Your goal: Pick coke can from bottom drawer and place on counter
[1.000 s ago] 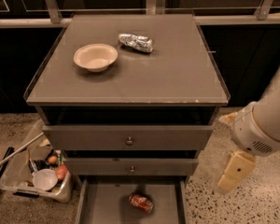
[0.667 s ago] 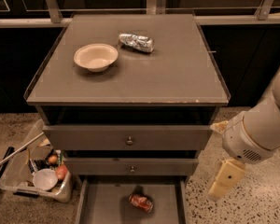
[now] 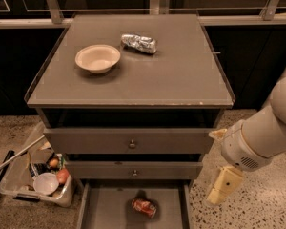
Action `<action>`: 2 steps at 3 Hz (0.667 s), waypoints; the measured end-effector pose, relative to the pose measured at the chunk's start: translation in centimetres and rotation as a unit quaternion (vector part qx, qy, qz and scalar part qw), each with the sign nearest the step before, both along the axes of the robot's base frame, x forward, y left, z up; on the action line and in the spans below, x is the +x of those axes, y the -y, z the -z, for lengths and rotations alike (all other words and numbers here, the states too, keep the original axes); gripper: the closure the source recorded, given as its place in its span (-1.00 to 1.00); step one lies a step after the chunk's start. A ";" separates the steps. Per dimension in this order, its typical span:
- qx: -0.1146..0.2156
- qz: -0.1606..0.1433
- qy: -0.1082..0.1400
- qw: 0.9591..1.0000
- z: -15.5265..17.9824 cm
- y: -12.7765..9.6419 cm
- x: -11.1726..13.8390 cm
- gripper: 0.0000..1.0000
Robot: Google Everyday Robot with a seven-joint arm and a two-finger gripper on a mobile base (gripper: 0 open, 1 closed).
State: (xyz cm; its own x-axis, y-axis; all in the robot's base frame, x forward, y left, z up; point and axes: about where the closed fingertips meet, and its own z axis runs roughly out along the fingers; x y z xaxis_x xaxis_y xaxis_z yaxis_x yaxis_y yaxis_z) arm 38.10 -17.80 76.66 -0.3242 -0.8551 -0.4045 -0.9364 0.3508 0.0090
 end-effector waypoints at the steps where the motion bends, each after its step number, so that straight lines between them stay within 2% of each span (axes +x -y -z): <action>1: 0.033 -0.003 0.002 0.999 4.2 -0.7 0.6 -1.00; 2: 0.071 -0.007 0.030 0.997 8.8 -0.8 2.4 -1.00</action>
Offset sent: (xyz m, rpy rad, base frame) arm 0.0471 0.0067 -0.1462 0.2378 -0.1353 0.0247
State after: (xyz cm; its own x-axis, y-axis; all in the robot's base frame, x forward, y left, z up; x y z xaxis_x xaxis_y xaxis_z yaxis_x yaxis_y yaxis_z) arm 40.46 -16.98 67.81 -0.2852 -0.7920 -0.5398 -0.9412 0.3377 0.0019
